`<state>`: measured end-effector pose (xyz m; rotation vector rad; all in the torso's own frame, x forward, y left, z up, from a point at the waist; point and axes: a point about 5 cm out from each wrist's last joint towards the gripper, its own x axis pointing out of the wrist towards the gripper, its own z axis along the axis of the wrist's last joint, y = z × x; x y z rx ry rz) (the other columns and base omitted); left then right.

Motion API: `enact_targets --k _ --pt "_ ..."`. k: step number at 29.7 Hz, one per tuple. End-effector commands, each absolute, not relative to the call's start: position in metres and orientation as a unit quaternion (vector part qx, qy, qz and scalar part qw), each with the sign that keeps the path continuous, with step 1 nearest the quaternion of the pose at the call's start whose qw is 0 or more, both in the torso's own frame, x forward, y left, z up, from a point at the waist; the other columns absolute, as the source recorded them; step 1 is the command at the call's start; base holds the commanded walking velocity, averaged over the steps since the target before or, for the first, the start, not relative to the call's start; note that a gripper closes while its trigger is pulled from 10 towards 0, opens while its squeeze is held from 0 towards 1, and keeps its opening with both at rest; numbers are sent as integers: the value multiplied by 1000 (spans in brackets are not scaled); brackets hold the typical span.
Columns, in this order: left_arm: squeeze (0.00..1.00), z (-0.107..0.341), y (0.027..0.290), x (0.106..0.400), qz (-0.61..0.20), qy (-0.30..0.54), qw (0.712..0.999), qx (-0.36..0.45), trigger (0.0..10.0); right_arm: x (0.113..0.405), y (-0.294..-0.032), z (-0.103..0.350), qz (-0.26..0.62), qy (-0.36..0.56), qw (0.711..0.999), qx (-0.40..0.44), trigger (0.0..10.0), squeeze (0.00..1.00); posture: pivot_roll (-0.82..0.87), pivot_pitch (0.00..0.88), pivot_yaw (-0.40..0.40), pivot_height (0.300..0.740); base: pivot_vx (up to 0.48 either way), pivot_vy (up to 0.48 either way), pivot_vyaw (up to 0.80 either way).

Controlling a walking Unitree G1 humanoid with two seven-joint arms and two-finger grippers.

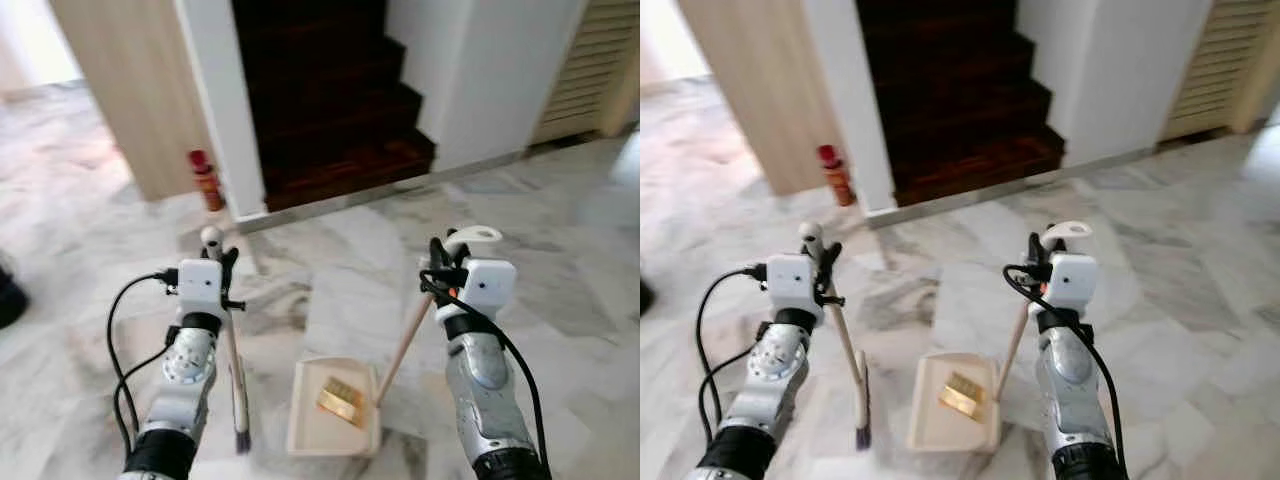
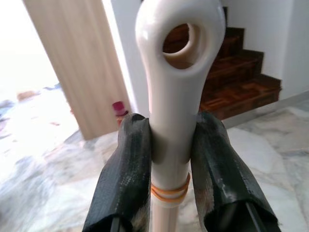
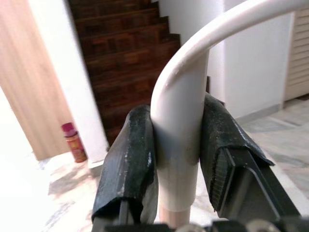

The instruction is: Sweep floor

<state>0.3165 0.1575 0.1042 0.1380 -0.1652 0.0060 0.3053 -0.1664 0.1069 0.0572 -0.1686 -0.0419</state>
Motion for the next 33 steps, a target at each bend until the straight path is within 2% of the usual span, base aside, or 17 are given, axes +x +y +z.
enact_targets --k 1,5,19,33 --pt "0 116 159 318 6 -106 991 75 10000 310 -162 122 -15 -115 993 29 10000 0 -59 0 34 740 0 0 800" --pt "0 116 159 318 4 -104 992 75 10000 309 -163 122 -20 -114 993 32 10000 0 -63 0 39 740 0 0 758" --pt "0 114 156 317 -4 -98 993 66 10000 309 -164 119 -25 -108 993 46 10000 0 -66 0 43 740 0 0 0" --pt "0 115 154 317 -9 -96 993 62 10000 308 -163 118 -26 -106 993 54 10000 0 -68 0 46 740 0 345 0"
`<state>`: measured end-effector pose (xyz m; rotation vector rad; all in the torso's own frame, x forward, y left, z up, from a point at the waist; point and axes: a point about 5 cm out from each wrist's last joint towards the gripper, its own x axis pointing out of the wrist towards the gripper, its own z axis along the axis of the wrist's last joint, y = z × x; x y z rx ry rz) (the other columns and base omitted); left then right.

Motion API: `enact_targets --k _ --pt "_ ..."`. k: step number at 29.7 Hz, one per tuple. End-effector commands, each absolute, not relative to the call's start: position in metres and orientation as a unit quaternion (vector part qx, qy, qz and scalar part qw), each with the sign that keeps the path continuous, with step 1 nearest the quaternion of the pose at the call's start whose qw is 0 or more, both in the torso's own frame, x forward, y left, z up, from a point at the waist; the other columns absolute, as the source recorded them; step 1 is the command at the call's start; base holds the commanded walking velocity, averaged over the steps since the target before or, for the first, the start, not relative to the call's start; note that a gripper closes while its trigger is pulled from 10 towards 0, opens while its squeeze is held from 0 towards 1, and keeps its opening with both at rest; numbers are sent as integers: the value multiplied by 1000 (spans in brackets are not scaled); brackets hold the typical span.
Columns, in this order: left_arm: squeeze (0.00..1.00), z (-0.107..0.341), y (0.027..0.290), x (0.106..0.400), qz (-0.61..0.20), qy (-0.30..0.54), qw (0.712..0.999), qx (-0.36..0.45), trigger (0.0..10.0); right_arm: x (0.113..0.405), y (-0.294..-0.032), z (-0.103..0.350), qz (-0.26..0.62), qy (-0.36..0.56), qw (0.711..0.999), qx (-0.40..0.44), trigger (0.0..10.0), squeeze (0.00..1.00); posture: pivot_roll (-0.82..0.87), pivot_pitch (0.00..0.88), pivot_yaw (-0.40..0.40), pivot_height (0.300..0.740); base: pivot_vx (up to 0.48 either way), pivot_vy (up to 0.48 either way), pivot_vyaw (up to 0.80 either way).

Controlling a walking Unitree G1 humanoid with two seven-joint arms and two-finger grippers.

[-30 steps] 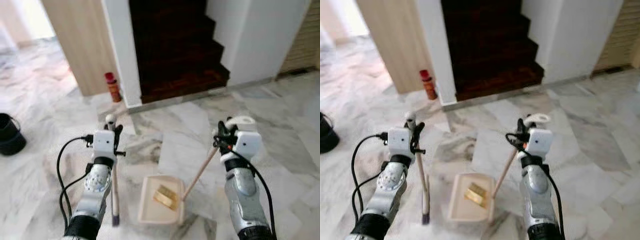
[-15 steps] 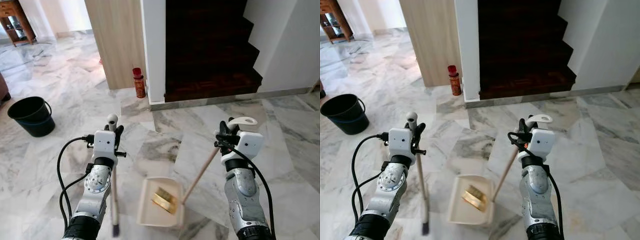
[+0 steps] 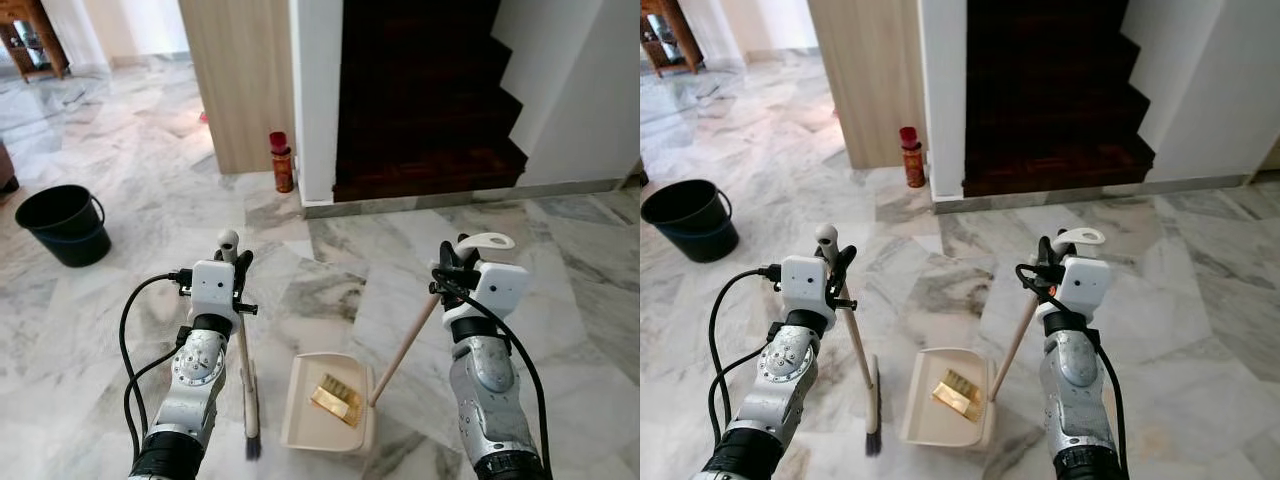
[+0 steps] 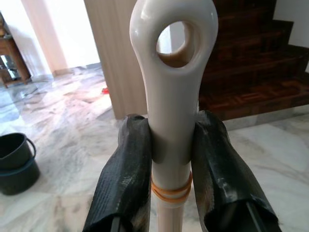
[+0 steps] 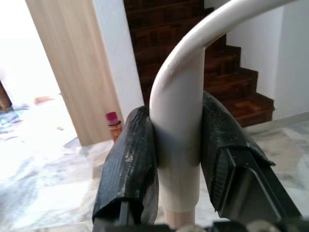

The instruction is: Sweep floor

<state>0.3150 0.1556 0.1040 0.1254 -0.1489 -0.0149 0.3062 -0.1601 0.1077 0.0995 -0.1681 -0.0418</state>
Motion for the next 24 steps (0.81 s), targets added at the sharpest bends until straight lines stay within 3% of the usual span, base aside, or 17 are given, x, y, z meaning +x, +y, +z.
enact_targets --k 1,24 --pt "0 114 154 317 -9 -95 993 62 10000 307 -164 118 -27 -106 993 54 10000 0 -70 0 47 740 0 352 0" --pt "0 114 154 316 -3 -92 994 58 10000 308 -164 119 -24 -102 993 57 10000 0 -65 0 36 740 0 353 0"
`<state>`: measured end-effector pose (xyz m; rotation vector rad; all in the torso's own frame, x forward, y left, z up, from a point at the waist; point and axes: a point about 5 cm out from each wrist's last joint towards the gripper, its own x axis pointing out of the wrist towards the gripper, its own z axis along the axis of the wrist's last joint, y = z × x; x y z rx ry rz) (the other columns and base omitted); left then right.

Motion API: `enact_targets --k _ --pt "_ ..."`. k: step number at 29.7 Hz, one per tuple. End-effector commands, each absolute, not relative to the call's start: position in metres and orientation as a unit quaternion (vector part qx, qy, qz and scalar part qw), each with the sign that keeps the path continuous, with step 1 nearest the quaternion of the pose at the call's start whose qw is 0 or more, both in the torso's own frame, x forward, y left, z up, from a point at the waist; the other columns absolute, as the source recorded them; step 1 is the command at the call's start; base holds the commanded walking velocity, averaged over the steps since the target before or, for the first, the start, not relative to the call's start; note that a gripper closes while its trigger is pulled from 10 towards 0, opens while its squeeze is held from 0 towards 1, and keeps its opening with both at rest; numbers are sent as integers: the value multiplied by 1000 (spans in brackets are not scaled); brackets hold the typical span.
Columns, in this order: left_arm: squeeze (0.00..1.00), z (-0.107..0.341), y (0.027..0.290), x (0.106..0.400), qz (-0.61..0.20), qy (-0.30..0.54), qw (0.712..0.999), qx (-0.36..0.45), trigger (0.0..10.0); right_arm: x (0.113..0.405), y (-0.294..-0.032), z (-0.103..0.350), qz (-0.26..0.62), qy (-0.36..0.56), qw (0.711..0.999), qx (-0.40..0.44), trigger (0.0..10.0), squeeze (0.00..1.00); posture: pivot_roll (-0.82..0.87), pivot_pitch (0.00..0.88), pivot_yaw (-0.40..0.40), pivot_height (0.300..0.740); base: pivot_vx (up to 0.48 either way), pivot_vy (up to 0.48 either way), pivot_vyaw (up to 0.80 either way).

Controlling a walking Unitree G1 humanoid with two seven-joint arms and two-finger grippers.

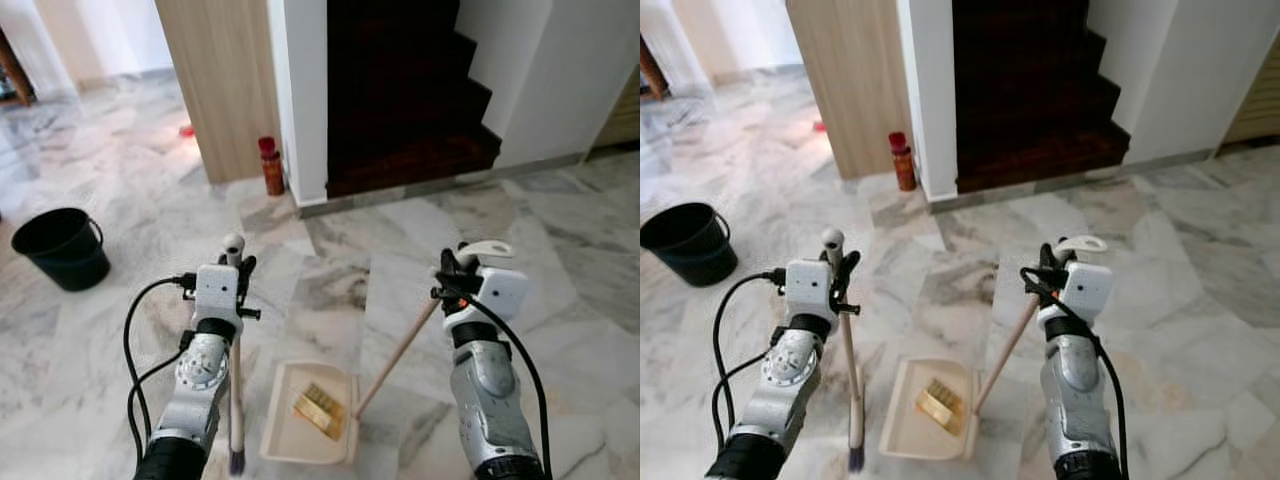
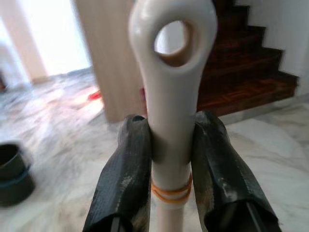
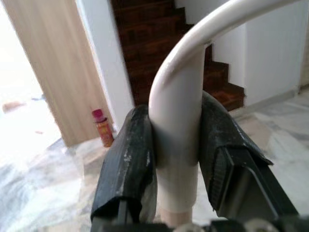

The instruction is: Sweep floor

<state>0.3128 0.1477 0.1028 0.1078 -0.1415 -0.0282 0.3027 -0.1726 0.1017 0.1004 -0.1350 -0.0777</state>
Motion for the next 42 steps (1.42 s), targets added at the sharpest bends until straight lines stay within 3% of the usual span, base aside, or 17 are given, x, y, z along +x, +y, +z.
enact_targets --k 1,8,15,42 --pt "0 114 154 316 -3 -92 994 58 10000 309 -164 119 -25 -102 993 57 10000 0 -68 0 37 740 0 352 0" --pt "0 113 153 315 -3 -91 994 58 10000 309 -165 118 -27 -97 993 63 10000 0 -68 0 35 740 0 358 0" --pt "0 113 153 314 -2 -91 994 57 10000 309 -164 118 -27 -96 993 68 10000 0 -63 0 33 740 0 369 -667" --pt "0 115 153 315 -11 -92 994 59 10000 311 -156 119 -16 -100 992 69 10000 0 -64 0 45 740 0 375 0"
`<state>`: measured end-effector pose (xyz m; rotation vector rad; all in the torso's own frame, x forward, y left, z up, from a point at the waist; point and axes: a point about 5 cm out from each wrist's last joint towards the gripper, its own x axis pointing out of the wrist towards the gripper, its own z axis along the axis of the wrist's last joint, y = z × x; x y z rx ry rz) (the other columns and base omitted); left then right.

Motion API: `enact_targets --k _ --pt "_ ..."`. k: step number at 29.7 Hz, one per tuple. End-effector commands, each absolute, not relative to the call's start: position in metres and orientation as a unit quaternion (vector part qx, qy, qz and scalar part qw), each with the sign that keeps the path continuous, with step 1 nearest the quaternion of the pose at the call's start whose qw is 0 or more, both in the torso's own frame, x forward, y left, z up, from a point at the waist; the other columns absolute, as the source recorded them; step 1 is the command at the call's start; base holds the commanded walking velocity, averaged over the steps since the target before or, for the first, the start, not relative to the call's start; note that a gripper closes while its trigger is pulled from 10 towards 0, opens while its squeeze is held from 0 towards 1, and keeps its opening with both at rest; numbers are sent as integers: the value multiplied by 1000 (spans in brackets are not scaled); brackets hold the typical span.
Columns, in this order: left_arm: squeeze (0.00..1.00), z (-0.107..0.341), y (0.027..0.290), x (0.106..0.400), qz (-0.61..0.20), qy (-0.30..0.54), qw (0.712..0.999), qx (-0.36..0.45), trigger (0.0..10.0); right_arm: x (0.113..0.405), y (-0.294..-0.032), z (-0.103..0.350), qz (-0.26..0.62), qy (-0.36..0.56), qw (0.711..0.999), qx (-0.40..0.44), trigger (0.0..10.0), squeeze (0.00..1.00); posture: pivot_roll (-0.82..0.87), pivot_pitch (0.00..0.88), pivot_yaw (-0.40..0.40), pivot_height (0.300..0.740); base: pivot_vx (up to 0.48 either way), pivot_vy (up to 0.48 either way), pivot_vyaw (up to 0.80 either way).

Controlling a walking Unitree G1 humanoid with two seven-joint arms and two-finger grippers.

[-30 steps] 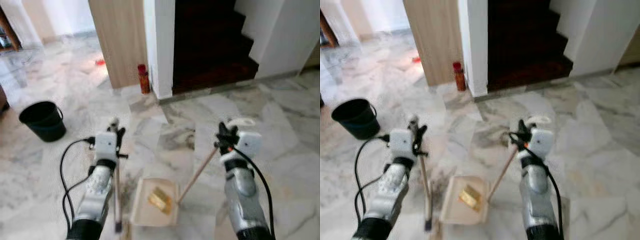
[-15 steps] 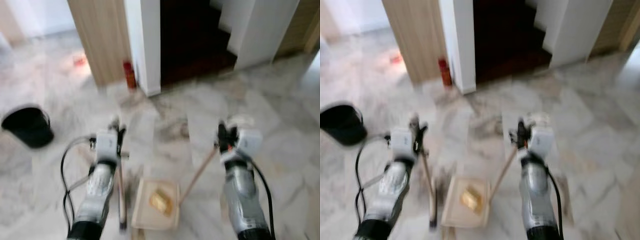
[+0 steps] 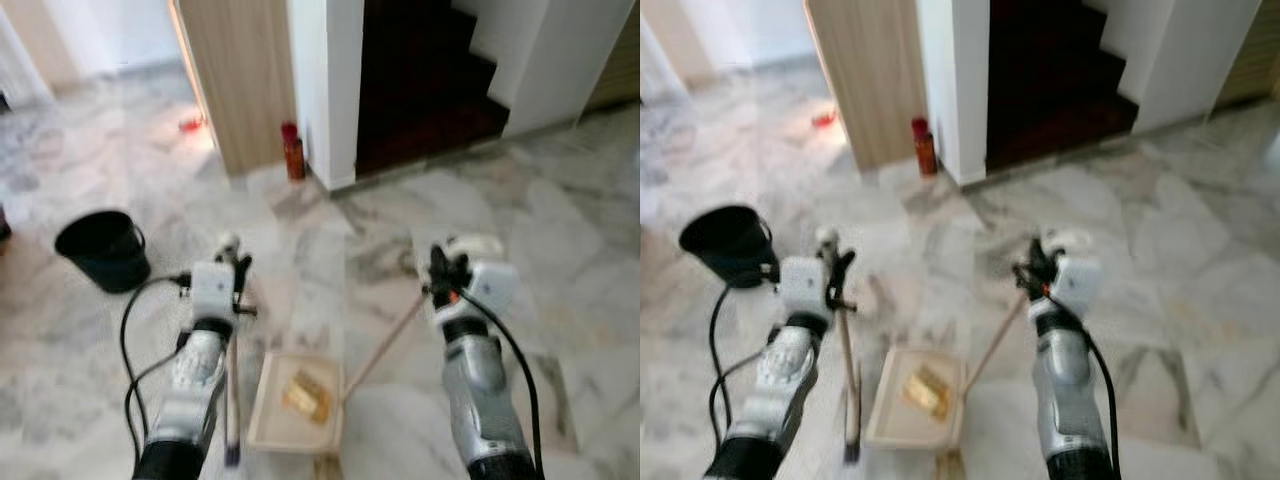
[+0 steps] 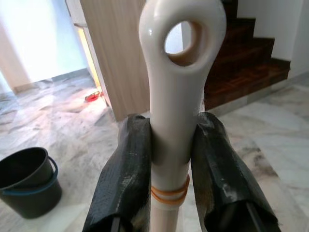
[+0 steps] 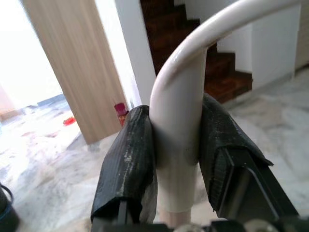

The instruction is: Sweep floor

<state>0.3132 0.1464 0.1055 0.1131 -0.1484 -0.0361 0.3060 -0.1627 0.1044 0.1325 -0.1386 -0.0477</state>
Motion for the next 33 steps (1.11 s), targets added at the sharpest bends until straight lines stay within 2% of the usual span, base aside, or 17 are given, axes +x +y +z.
enact_targets --k 1,22,30,33 --pt "0 115 153 316 -10 -92 994 59 10000 311 -156 119 -16 -101 992 69 10000 0 -64 0 46 740 0 379 0" --pt "0 115 154 315 -4 -91 994 61 10000 310 -154 121 -12 -105 993 57 10000 0 -61 0 48 740 0 382 0" --pt "0 116 156 316 -3 -90 994 63 10000 310 -150 122 -4 -108 993 55 10000 0 -57 0 49 740 0 382 775" --pt "0 116 156 316 -3 -90 994 63 10000 311 -152 122 -10 -106 992 65 10000 0 -57 0 50 740 0 382 0"
